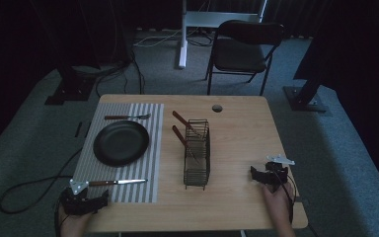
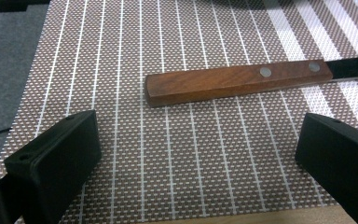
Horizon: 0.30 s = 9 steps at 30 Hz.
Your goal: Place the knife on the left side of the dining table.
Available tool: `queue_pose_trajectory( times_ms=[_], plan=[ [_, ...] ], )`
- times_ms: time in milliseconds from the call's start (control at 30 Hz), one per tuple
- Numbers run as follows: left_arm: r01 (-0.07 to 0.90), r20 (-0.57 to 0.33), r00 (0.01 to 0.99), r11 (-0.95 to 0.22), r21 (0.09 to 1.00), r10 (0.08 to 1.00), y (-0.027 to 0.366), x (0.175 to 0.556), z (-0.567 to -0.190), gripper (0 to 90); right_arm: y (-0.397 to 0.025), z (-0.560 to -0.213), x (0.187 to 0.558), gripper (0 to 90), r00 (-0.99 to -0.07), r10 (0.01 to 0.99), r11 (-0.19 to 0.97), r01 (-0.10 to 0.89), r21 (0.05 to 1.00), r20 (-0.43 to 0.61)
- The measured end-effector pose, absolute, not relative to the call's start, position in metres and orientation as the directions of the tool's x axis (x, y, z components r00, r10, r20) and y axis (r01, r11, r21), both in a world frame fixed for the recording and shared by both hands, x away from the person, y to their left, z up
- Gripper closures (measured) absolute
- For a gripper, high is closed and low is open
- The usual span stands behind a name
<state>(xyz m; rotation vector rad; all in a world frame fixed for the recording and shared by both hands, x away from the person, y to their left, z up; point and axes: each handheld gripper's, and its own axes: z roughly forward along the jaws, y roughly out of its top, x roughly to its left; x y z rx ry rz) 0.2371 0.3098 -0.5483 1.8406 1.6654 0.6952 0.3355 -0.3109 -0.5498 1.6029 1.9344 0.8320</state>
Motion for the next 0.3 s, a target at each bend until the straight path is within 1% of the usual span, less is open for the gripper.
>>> queue_pose_trajectory(
  times_ms=[300],
  plan=[
    [0.705,0.010,0.100,-0.078,0.705,0.995,0.3103,0.2366,-0.5486,0.6,-0.3109,-0.5498,0.3355,12.0,-0.190,0.982,0.124,0.683,0.720,0.011]
  ],
)
